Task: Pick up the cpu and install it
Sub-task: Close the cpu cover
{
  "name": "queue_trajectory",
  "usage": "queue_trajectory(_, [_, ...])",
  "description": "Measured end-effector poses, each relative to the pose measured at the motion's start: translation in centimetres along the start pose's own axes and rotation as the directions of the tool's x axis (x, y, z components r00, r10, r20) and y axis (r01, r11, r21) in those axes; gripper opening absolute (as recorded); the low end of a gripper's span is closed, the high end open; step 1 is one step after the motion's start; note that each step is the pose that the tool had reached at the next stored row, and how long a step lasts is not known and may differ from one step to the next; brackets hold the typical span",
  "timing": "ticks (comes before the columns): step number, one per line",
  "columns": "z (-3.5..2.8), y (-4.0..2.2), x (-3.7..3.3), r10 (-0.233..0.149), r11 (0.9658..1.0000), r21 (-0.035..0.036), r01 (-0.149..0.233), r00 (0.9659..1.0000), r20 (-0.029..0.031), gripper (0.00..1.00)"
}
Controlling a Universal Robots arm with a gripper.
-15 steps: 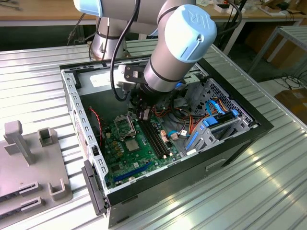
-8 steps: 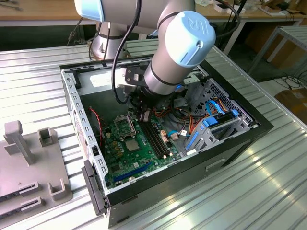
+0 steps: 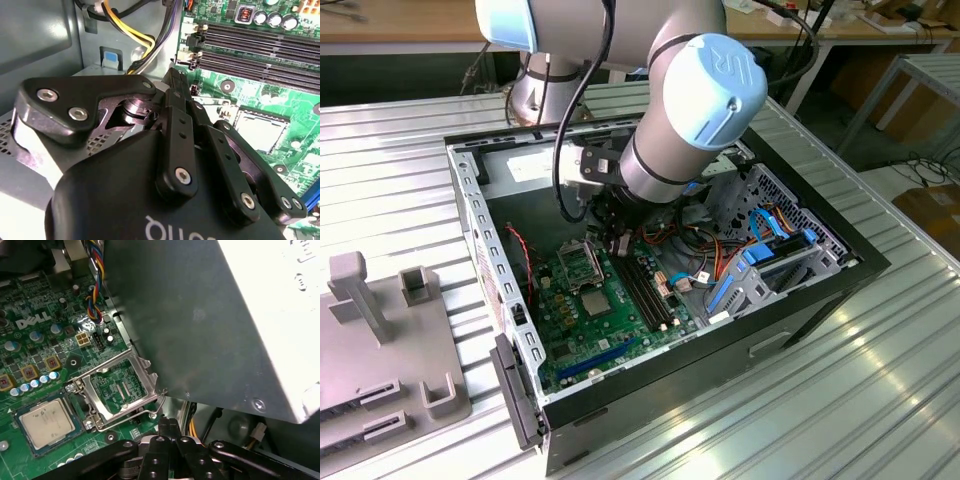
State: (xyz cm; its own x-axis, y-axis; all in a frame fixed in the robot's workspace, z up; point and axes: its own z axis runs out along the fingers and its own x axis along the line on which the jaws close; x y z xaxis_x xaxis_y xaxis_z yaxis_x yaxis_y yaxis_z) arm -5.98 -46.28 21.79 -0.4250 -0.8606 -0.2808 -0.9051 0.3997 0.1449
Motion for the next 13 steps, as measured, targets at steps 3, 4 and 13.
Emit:
queue_trajectory(3, [0.33, -0.11, 0.07, 0.0, 1.0, -0.0011, 0.0, 1.0, 0.0022, 0.11])
queue_trajectory(4, [0.46, -0.17, 0.08, 0.0, 1.0, -0.0017, 0.0, 1.0, 0.0036, 0.11])
queue_trajectory(13, [1.0, -0.19, 0.07, 0.0, 0.9999, -0.0134, 0.001, 0.9996, 0.0285, 0.11])
